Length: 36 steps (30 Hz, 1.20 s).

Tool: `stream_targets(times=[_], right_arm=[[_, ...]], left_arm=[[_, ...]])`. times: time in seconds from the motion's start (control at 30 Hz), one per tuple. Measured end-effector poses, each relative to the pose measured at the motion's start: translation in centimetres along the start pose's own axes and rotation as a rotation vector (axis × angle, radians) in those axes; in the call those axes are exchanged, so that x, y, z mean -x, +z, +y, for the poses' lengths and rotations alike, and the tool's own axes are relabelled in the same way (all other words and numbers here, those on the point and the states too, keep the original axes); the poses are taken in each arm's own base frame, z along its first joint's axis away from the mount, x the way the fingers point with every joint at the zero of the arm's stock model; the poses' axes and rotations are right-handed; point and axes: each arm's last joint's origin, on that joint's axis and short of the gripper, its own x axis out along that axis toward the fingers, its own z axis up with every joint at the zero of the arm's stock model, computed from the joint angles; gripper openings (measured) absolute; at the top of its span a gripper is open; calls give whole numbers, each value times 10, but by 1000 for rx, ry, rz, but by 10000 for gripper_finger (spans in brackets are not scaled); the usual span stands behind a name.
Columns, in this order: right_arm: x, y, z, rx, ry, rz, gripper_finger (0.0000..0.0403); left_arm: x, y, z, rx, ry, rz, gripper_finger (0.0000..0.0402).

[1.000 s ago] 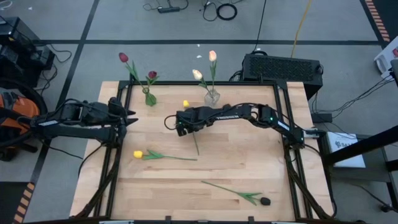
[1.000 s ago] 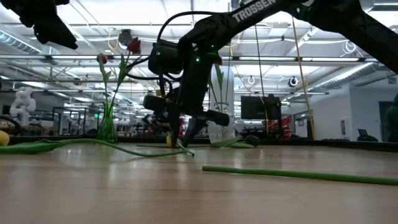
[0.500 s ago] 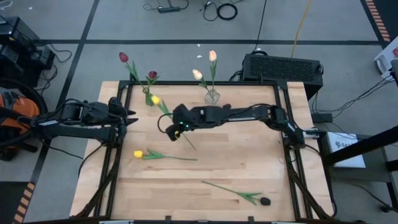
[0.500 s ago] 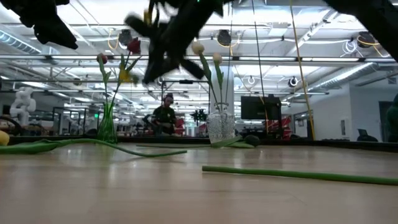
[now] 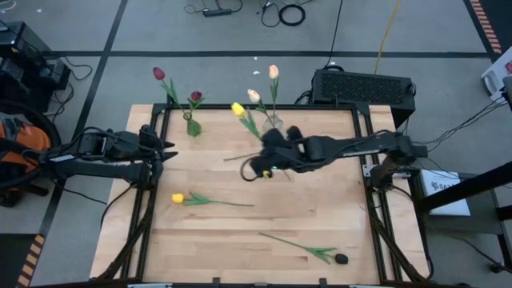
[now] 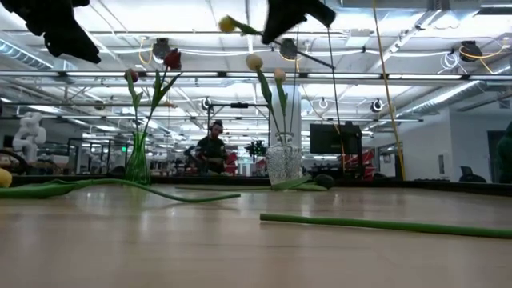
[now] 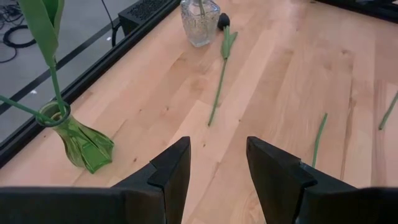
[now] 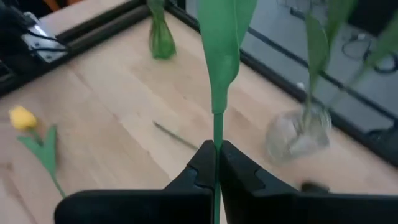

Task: Sort flowers into vase by color
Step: Put the top yellow tulip into the transparent vase

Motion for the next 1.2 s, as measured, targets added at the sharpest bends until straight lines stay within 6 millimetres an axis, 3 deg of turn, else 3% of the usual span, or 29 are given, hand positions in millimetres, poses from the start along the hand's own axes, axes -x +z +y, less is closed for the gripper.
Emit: stream_targets(times=[0.2, 0.47, 0.57, 0.67, 0.9, 1.2], right_arm=[[2, -46, -46, -155, 85, -92, 1], [11, -81, -134, -328, 295, -485, 1], [3, -92, -166, -358, 359, -633, 0], [-11, -100, -187, -255, 373, -734, 0], [-37, -82, -201, -102, 360, -840, 0], [-75, -30, -198, 55, 376, -878, 0]], left_arm=[[0, 0, 0, 0, 2, -1, 164], [0, 0, 0, 0, 3, -2, 164], [0, 0, 0, 1, 3, -4, 164], [0, 0, 0, 1, 4, -5, 164], [0, 4, -1, 14, -7, -42, 164], [0, 9, -1, 4, 27, -97, 164]])
